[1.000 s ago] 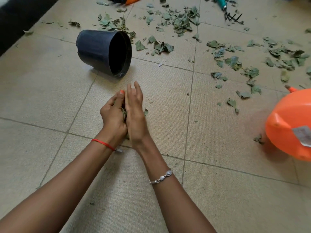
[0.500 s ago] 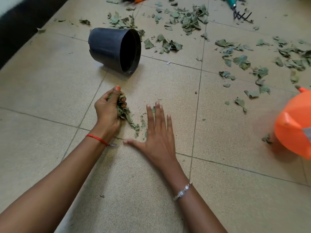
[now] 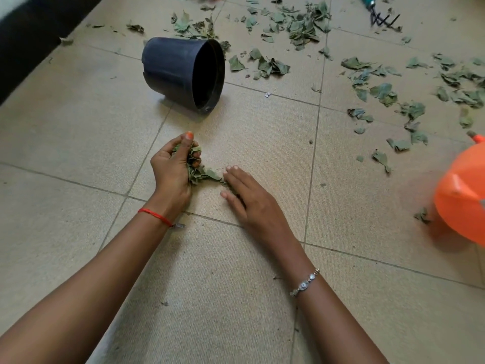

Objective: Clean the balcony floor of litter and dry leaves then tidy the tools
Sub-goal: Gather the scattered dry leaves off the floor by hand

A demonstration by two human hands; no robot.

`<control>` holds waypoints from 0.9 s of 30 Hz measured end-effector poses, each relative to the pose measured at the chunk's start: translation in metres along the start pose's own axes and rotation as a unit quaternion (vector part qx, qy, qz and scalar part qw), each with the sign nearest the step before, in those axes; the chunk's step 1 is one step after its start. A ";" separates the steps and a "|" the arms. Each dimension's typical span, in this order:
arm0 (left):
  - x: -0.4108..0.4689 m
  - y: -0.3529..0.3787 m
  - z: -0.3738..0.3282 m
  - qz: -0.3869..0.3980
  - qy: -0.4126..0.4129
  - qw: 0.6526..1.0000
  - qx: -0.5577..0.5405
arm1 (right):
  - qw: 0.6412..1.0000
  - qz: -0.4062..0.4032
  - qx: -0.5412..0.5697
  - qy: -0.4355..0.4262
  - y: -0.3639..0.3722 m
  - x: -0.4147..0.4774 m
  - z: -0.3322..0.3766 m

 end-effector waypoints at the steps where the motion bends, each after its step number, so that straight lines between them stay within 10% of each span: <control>1: -0.001 0.000 0.000 0.000 0.011 1.000 0.013 | 1.000 0.017 -0.010 0.003 0.000 -0.004 0.002; 10: -0.023 0.010 -0.002 0.105 0.224 0.935 0.255 | 0.988 -0.044 -0.060 0.135 0.014 -0.026 0.030; 24: -0.045 0.032 0.022 0.227 0.429 0.726 0.488 | 0.985 -0.151 -0.080 0.003 0.000 -0.020 0.022; 27: -0.047 0.031 0.020 0.207 0.409 0.758 0.464 | 0.968 -0.237 0.005 0.077 -0.004 -0.025 0.024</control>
Point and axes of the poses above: each hand's wrist, its own x-axis towards the middle knuckle, its own y-axis out of the palm, z = x × y, the point moved 6 cm from there along x, towards the middle knuckle, and after that the axes turned 9 degrees about -z, right-handed, at the moved point
